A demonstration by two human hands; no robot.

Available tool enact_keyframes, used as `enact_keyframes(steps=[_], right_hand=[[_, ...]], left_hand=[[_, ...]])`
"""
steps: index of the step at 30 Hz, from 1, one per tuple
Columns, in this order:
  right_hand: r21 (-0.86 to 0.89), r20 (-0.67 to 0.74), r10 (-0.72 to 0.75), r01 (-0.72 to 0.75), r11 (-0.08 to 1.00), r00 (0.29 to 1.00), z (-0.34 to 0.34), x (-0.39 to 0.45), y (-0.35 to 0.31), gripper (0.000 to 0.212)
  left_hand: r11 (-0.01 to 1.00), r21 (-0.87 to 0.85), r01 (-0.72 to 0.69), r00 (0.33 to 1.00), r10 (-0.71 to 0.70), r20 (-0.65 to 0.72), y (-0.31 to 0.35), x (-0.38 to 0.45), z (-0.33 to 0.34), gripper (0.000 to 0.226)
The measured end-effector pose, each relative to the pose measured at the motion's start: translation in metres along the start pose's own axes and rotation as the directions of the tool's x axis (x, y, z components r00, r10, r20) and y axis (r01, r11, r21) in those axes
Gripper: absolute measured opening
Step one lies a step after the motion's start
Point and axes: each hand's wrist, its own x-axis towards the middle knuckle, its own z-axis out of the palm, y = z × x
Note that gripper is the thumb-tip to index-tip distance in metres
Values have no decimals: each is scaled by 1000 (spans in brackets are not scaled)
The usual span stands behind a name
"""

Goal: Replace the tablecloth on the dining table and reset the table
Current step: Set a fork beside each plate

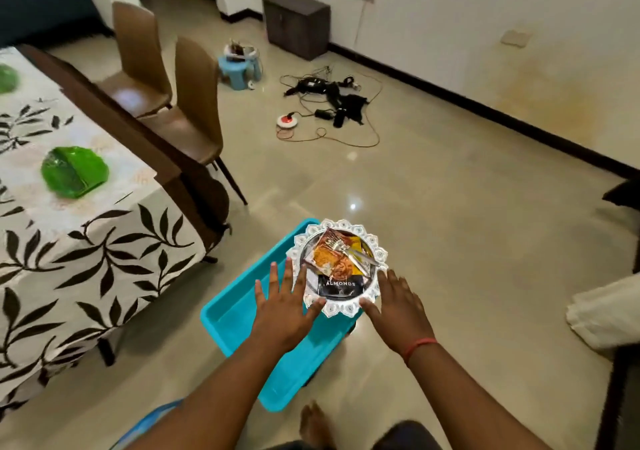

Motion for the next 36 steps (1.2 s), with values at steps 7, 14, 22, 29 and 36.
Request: enact_keyframes(steps=[7,14,22,29,36], right_hand=[[-79,214,-149,169,982,965,11,152,-8,74],[-57,446,-82,119,991,891,46,255,5,47],[-126,480,-93,173,977,872,77,284,10,53],[-63,555,-52,105,992,830,81,300,10,33],[-80,460,-68,117,990,885,91,301,10,32]], left_hand=[[981,37,189,982,-189,-8,-17,70,-8,81],[802,18,596,799,-596,79,-31,65,3,102],[634,13,773,630,-770,105,22,64,-5,98],[581,-90,809,588,-804,86,52,67,0,96],[554,-137,821,565,-822,69,82,58,11,86]])
